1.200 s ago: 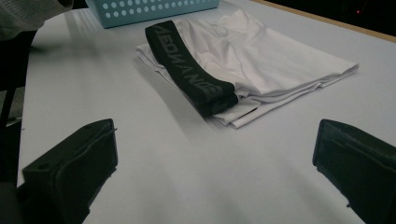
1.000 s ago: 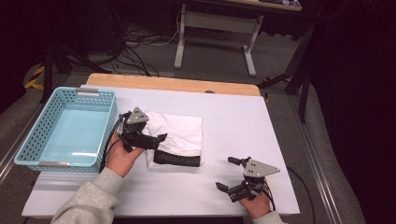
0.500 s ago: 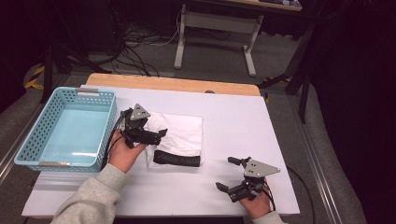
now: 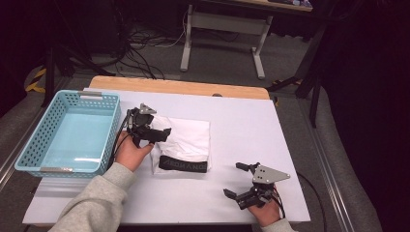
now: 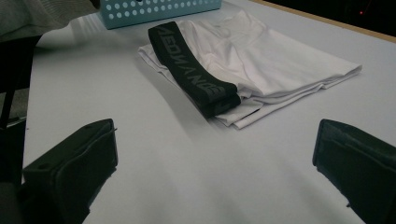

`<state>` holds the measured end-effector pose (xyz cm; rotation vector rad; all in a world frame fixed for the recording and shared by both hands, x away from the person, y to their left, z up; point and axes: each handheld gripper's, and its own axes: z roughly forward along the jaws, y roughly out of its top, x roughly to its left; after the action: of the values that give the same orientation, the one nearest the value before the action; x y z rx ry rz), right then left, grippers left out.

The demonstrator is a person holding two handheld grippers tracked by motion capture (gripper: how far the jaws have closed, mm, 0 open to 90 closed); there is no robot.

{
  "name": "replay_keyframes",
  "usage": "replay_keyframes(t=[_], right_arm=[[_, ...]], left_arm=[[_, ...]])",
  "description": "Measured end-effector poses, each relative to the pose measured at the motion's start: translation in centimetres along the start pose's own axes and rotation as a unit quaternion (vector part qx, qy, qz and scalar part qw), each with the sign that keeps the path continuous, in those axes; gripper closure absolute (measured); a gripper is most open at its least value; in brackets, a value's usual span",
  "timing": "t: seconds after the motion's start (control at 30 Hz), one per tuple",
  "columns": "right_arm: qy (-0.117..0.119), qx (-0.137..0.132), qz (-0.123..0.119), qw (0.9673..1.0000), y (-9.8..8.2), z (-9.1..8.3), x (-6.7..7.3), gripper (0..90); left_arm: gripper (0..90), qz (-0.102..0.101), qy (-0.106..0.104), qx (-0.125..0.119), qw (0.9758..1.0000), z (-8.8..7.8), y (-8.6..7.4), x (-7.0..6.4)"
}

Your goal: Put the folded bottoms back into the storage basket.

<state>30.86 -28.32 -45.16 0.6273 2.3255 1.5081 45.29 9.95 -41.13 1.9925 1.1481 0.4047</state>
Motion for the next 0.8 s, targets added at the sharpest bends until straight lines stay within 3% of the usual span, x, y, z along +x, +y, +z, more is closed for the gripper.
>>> replay_keyframes(t=[0.37, 0.8], right_arm=[[0.001, 0.0, 0.001, 1.0, 0.0, 0.0, 0.0, 0.7], [0.002, 0.0, 0.001, 1.0, 0.0, 0.0, 0.0, 0.7]], left_arm=[[4.4, -0.022, 0.018, 0.033, 0.999, 1.9, 0.0, 1.2], [4.4, -0.05, 0.028, 0.076, 0.9955, 3.9, -0.7, 2.1]])
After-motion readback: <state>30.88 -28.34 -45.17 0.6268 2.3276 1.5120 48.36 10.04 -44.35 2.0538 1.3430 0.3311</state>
